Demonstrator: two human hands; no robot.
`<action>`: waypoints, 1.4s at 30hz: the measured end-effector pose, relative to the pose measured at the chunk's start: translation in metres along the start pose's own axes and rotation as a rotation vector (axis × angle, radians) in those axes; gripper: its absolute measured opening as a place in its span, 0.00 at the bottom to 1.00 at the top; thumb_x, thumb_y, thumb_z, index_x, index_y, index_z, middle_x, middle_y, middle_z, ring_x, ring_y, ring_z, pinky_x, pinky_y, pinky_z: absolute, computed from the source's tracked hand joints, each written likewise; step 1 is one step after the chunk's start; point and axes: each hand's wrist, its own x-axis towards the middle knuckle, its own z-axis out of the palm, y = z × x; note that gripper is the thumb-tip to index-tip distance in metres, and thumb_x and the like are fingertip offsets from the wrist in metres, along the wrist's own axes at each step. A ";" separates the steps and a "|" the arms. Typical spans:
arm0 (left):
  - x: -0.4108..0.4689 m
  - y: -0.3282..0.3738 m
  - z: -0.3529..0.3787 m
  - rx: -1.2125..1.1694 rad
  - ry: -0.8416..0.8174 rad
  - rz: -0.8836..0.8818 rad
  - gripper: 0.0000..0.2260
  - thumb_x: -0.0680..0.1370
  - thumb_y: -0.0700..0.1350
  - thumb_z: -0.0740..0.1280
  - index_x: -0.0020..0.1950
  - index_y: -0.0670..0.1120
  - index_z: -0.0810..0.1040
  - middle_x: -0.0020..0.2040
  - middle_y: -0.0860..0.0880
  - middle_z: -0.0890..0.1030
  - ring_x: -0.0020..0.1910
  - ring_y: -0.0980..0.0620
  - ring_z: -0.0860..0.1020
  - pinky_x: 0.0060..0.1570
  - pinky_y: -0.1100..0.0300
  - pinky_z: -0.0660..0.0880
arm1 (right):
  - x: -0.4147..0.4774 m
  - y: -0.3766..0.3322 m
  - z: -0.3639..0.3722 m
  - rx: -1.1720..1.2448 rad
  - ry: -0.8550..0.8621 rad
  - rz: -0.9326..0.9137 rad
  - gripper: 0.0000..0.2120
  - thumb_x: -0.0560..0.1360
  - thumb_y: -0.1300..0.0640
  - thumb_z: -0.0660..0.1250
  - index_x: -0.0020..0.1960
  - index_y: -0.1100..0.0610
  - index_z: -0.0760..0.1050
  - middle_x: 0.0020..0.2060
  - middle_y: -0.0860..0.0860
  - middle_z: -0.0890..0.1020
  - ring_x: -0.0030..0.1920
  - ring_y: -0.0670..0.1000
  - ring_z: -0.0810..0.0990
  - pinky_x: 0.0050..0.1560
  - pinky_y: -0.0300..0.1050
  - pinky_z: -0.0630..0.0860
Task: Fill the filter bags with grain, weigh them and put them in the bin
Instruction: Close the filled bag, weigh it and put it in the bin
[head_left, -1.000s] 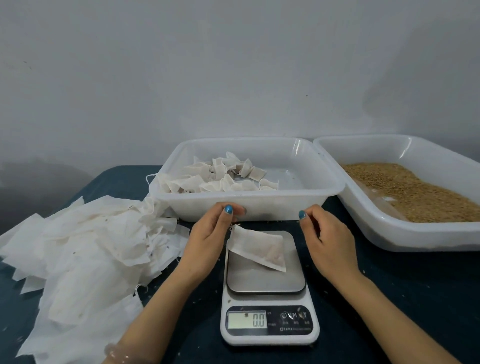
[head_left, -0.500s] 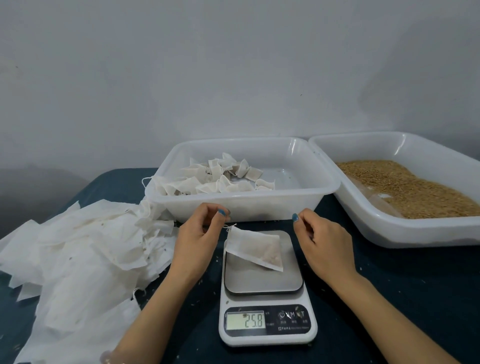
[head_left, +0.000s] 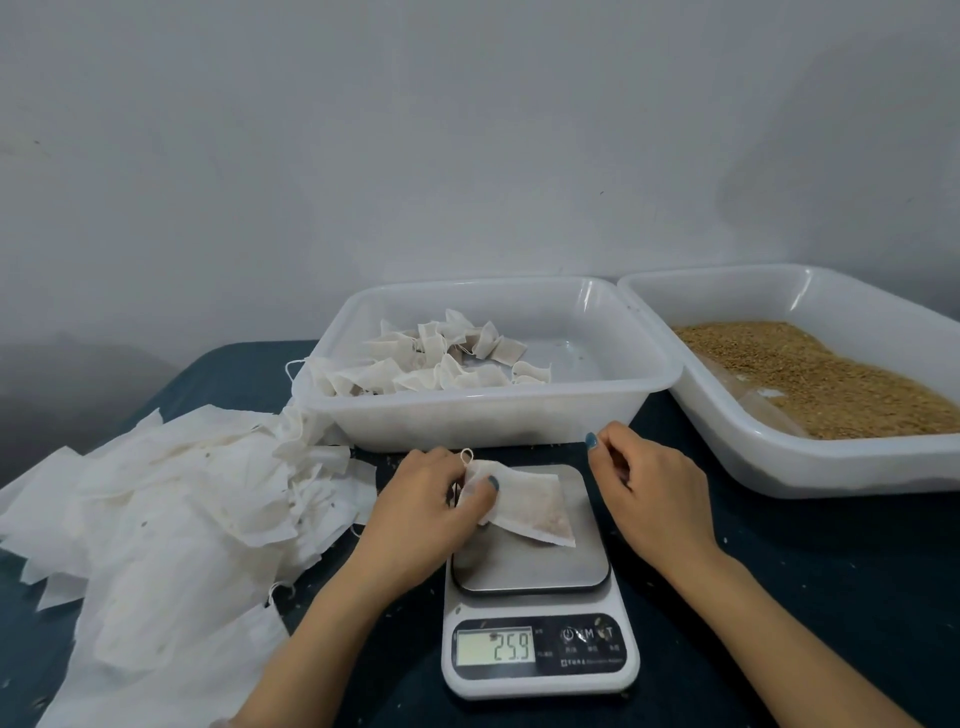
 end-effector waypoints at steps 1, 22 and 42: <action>-0.001 0.000 0.000 -0.009 0.001 0.003 0.17 0.79 0.56 0.61 0.35 0.48 0.68 0.35 0.52 0.72 0.39 0.54 0.70 0.35 0.59 0.61 | 0.000 0.000 0.000 -0.001 -0.002 0.003 0.14 0.79 0.51 0.62 0.36 0.47 0.64 0.22 0.44 0.66 0.24 0.44 0.66 0.26 0.39 0.57; 0.077 0.034 -0.067 -0.810 0.313 -0.093 0.05 0.81 0.43 0.66 0.47 0.44 0.75 0.43 0.48 0.78 0.50 0.43 0.81 0.59 0.44 0.79 | -0.001 -0.003 -0.001 -0.014 -0.003 -0.023 0.13 0.78 0.51 0.64 0.36 0.46 0.67 0.22 0.44 0.67 0.23 0.43 0.66 0.26 0.35 0.55; 0.134 0.017 -0.014 0.632 0.251 -0.348 0.12 0.80 0.51 0.57 0.50 0.47 0.77 0.53 0.47 0.81 0.57 0.45 0.73 0.49 0.52 0.62 | -0.001 -0.004 -0.002 0.007 -0.006 -0.046 0.12 0.77 0.50 0.63 0.35 0.47 0.68 0.23 0.45 0.70 0.24 0.44 0.69 0.24 0.36 0.59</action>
